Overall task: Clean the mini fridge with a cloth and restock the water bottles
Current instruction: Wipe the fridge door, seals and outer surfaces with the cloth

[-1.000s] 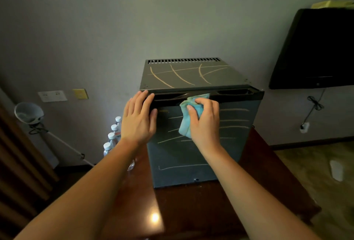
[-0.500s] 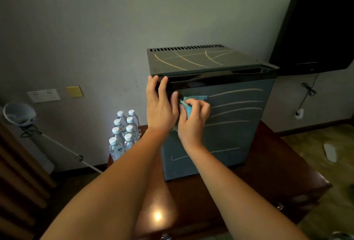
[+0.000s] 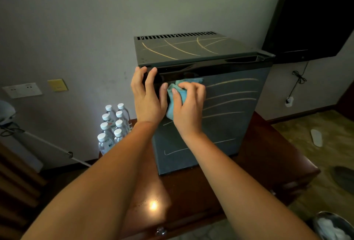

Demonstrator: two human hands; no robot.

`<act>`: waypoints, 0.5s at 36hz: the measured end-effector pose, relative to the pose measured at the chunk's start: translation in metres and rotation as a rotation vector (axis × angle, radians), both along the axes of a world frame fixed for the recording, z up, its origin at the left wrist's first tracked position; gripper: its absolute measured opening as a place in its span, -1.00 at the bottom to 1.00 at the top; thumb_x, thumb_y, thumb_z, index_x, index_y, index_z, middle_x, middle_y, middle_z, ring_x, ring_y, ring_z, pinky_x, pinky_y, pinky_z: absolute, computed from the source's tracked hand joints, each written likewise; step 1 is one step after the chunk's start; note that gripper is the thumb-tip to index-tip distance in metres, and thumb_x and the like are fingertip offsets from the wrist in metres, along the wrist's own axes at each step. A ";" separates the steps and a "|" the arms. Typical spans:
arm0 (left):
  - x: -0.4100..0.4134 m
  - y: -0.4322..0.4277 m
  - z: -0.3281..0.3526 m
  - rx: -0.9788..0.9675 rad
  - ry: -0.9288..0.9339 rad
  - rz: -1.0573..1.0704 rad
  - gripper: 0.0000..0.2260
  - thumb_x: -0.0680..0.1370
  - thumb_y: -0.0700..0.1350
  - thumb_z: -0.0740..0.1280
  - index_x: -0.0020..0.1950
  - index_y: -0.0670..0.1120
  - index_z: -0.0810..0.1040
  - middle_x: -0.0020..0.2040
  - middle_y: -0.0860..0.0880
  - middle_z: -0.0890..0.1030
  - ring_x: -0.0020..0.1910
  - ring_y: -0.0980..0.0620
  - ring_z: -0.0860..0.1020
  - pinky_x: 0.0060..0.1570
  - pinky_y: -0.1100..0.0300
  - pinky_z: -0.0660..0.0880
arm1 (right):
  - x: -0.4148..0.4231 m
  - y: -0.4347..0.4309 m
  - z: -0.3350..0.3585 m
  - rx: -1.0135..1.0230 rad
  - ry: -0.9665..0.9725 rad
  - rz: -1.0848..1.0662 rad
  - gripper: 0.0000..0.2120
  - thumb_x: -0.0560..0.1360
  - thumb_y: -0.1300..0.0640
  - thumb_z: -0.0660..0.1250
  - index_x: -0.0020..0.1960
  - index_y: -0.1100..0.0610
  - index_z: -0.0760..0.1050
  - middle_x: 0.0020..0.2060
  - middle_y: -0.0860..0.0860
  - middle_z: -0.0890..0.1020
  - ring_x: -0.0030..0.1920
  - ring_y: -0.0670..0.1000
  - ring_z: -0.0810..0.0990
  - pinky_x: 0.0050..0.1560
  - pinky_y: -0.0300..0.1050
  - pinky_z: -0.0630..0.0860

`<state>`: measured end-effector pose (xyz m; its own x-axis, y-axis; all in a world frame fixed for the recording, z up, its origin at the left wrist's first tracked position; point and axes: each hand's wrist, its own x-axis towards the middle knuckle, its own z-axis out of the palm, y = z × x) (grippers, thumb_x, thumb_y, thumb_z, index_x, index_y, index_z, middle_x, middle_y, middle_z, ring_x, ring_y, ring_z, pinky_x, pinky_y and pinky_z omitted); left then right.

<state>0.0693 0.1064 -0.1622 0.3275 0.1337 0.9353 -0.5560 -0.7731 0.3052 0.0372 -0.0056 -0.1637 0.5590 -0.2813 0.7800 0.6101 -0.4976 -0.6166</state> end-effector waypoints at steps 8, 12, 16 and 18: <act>-0.001 0.001 -0.001 -0.006 0.002 0.005 -0.64 0.70 -0.03 0.21 0.47 -0.11 0.34 0.49 -0.08 0.23 0.53 -0.23 0.25 0.53 -0.02 0.24 | -0.001 -0.024 -0.037 0.146 0.172 -0.097 -0.81 0.62 0.07 0.31 0.17 0.14 0.46 0.19 0.05 0.39 0.19 0.04 0.50 0.14 0.00 0.59; 0.000 -0.005 -0.001 -0.055 0.014 0.010 -0.63 0.69 0.00 0.23 0.46 -0.10 0.34 0.49 -0.10 0.23 0.56 -0.18 0.21 0.54 0.10 0.18 | -0.001 -0.024 -0.025 0.227 0.181 -0.073 -0.83 0.63 0.10 0.31 0.17 0.13 0.43 0.19 0.01 0.37 0.16 0.01 0.53 0.13 -0.02 0.59; -0.002 -0.011 0.000 -0.076 0.016 0.018 -0.59 0.66 0.02 0.30 0.45 -0.09 0.34 0.49 -0.10 0.24 0.57 -0.16 0.20 0.53 0.17 0.17 | -0.001 -0.013 -0.005 0.104 0.059 0.004 -0.82 0.60 0.14 0.35 0.15 0.18 0.48 0.15 0.05 0.41 0.15 0.06 0.52 0.19 0.02 0.54; -0.004 -0.014 0.002 -0.079 0.011 0.031 -0.59 0.65 0.01 0.31 0.44 -0.11 0.34 0.48 -0.12 0.25 0.56 -0.19 0.22 0.52 0.13 0.20 | 0.001 -0.011 -0.004 0.025 0.034 -0.001 -0.83 0.58 0.16 0.37 0.13 0.21 0.50 0.13 0.09 0.43 0.15 0.09 0.51 0.18 0.04 0.53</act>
